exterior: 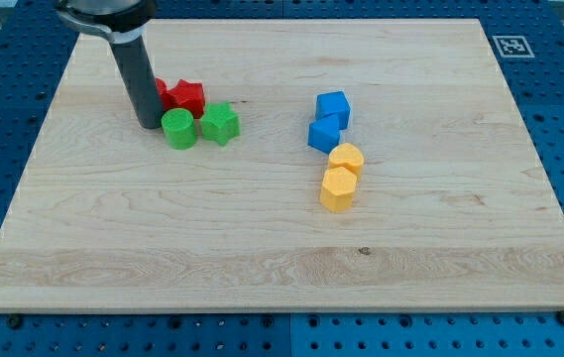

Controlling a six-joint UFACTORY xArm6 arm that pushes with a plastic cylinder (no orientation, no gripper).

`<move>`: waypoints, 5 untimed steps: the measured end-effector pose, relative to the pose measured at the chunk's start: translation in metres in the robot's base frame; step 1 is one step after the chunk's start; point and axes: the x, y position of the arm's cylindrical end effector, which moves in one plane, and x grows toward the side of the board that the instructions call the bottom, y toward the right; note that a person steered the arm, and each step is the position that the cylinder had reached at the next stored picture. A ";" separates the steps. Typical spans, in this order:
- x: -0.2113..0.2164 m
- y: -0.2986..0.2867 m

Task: Move the green circle diagonally to the bottom left of the green star

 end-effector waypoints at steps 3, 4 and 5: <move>-0.020 0.001; -0.019 0.007; -0.016 0.011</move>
